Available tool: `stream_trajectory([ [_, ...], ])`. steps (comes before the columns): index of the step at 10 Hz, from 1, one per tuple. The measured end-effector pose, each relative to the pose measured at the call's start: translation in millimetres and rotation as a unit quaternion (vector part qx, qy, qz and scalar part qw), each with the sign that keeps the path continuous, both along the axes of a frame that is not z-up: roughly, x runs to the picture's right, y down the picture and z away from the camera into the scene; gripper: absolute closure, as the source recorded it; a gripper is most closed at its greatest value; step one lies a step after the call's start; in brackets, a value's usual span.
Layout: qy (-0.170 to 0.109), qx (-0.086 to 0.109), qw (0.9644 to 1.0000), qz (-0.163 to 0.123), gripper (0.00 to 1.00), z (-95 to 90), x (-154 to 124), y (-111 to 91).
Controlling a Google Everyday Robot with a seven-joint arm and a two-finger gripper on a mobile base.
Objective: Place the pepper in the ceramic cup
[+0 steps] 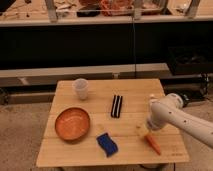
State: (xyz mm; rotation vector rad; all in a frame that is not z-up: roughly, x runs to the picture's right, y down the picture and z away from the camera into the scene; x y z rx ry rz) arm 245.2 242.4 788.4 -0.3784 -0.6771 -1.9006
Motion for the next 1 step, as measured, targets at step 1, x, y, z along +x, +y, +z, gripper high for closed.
stream_trajectory([
  [1, 0.001, -0.003, 1.0000, -0.001, 0.21, 3.4, -0.8, 2.4],
])
